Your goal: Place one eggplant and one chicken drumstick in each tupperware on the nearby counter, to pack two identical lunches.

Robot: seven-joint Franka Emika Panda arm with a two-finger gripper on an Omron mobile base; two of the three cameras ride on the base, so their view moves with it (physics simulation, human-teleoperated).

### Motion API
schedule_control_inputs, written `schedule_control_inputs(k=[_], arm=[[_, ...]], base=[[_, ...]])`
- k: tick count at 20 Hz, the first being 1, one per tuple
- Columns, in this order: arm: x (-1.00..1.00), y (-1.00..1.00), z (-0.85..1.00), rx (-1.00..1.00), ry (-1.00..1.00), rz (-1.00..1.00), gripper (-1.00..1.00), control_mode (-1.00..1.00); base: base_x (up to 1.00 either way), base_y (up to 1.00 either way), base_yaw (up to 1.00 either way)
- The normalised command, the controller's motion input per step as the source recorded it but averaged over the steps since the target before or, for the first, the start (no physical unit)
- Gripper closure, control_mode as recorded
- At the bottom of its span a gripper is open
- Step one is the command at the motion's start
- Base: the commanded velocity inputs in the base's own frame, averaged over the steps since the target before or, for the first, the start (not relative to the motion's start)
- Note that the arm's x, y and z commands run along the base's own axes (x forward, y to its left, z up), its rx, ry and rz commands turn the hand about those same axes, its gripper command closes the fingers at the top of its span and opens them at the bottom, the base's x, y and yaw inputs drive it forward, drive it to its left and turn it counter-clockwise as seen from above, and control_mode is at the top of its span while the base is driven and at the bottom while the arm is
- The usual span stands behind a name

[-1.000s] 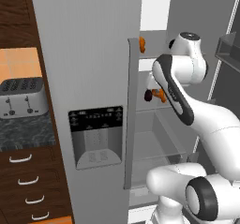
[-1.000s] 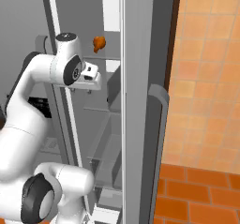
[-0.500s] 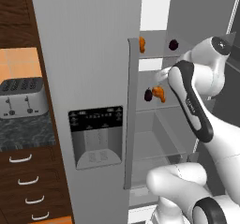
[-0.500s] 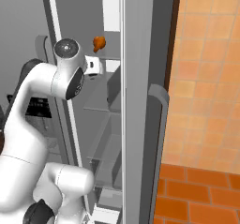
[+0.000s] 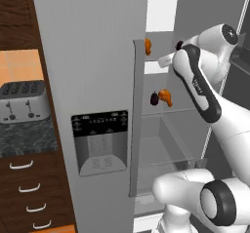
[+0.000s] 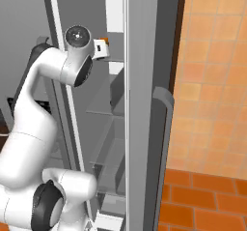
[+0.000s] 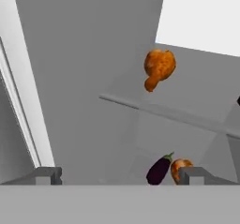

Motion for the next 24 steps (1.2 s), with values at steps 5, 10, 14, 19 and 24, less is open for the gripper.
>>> schedule_control_inputs(k=[5,10,14,19,24], arm=[[0.66,0.00,0.14,0.03,0.00,0.09,-1.00,-1.00],[0.69,0.00,-0.01,0.02,0.00,0.10,-1.00,-1.00],[0.66,0.01,-0.14,0.00,0.00,0.06,-1.00,-1.00],[0.71,0.00,-0.26,0.00,0.00,0.07,-1.00,-1.00],[0.73,0.07,-0.29,0.00,0.00,0.03,-1.00,-1.00]], base=[[0.00,0.00,0.00],[0.00,0.00,0.00],[0.00,0.00,0.00],[0.00,0.00,0.00],[0.00,0.00,0.00]])
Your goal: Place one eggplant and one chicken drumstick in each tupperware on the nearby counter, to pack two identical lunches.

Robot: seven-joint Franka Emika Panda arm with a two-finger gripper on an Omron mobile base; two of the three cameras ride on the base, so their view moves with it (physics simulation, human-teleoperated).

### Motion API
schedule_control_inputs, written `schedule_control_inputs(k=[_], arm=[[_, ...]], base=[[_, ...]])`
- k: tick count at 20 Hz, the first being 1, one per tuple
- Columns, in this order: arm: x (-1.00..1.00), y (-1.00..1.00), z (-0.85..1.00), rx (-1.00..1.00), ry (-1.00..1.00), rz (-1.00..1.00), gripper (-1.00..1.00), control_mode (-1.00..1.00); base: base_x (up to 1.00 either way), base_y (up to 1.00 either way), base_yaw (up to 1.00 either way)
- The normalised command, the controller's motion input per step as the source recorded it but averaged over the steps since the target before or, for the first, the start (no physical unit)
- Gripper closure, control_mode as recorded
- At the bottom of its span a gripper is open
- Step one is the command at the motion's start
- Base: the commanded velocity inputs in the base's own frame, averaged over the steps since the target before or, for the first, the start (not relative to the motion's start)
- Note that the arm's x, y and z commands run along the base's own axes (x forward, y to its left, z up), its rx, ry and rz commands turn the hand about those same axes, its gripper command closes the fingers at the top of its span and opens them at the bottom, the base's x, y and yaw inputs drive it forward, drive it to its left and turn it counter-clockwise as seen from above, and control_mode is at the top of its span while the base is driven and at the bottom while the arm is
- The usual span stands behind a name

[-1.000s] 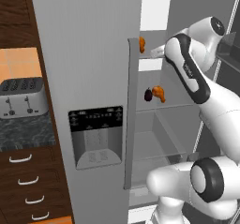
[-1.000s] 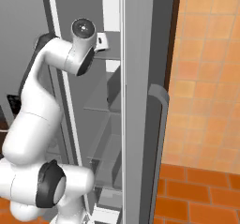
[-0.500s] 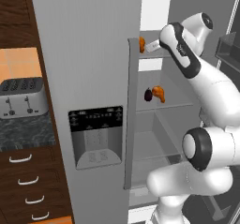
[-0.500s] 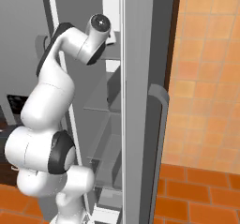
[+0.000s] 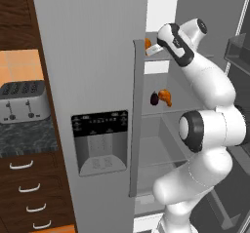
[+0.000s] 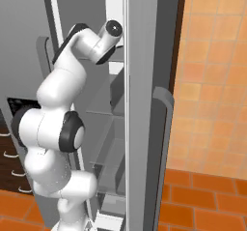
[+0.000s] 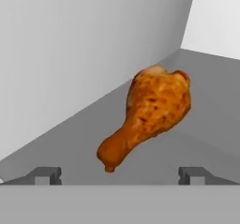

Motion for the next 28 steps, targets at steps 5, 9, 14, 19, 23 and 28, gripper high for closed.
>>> schedule_control_inputs(k=[5,9,14,19,23,28], arm=[[0.75,0.08,-0.09,0.00,0.02,0.00,-1.00,-1.00],[0.77,0.07,-0.02,0.00,0.04,0.00,-1.00,-1.00],[0.66,0.02,-0.11,0.00,0.02,0.01,1.00,-1.00],[0.31,0.00,-0.04,0.00,0.01,0.11,1.00,-1.00],[0.02,0.00,0.00,0.00,-0.08,0.23,1.00,-1.00],[-0.28,0.00,0.01,-0.03,-0.20,0.13,1.00,-1.00]], base=[[0.00,0.00,0.00],[0.00,0.00,0.00],[0.00,0.00,0.00],[0.00,0.00,0.00],[0.00,0.00,0.00],[0.00,0.00,0.00]])
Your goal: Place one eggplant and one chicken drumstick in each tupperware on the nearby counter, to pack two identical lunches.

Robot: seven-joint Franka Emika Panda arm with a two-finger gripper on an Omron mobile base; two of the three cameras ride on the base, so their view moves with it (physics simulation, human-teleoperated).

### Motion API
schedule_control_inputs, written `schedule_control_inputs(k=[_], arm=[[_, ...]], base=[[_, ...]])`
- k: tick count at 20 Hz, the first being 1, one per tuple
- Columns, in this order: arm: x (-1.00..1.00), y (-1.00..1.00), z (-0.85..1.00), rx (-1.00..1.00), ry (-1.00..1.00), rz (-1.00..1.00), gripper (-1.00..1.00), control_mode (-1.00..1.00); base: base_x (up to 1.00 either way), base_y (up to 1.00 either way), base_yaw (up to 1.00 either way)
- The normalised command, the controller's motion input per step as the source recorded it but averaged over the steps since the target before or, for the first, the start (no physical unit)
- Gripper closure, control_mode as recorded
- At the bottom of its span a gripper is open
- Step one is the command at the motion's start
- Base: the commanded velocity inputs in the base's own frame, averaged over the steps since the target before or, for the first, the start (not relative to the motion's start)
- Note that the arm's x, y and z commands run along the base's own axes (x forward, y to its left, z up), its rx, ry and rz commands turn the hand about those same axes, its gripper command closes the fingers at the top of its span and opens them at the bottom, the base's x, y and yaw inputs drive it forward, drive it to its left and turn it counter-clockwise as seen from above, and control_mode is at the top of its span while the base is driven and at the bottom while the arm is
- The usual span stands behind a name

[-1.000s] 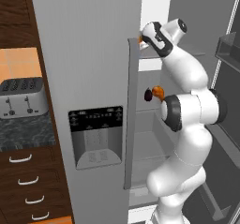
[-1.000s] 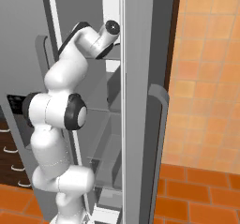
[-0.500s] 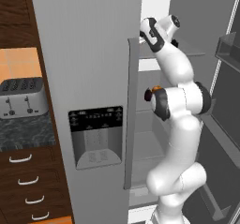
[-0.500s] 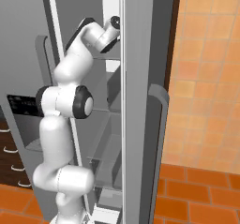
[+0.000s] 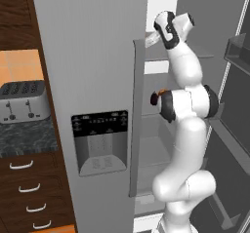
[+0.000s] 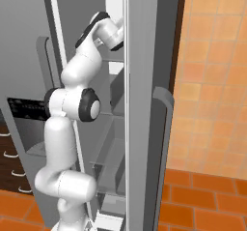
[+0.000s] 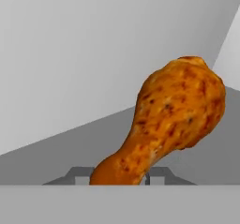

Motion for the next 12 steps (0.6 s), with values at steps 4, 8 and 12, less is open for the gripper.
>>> schedule_control_inputs(k=[4,8,12], arm=[[-0.81,0.26,0.23,-0.11,0.01,-0.04,1.00,-1.00],[-1.00,0.24,0.23,-0.13,0.00,-0.09,1.00,-1.00],[-1.00,-0.13,-0.30,-0.16,-0.24,-0.08,1.00,-1.00]], base=[[0.00,0.00,0.00],[0.00,0.00,0.00],[0.00,0.00,0.00]])
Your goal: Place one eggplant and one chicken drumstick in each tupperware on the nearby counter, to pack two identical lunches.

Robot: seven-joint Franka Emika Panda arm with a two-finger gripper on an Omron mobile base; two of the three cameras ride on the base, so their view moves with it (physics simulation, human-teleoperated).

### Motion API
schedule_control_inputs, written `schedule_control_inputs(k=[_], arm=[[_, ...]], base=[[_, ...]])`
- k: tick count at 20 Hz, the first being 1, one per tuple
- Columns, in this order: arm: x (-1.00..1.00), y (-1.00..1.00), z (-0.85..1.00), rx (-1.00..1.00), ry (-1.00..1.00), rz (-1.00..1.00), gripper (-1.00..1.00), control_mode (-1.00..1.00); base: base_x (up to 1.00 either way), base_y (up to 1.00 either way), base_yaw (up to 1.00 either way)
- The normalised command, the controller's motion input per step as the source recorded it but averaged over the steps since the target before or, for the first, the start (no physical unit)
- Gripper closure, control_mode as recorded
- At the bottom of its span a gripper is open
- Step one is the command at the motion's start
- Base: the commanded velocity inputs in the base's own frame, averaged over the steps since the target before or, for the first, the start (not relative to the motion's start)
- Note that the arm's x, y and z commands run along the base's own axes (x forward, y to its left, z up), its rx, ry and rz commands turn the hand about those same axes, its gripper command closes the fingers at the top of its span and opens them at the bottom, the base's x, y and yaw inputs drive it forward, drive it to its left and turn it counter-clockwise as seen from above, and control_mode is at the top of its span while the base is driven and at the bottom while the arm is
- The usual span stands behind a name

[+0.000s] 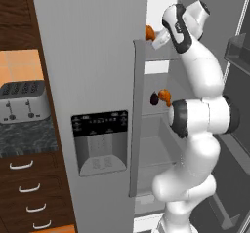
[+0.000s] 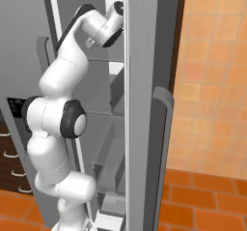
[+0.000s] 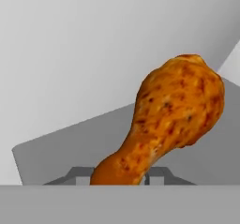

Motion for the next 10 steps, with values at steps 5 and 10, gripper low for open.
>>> schedule_control_inputs(k=[5,10], arm=[[-1.00,-0.15,-0.15,-0.06,-0.29,-0.06,1.00,-1.00],[-1.00,0.00,0.01,0.00,-0.01,-0.11,1.00,-1.00]], base=[[0.00,0.00,0.00],[0.00,0.00,0.00]])
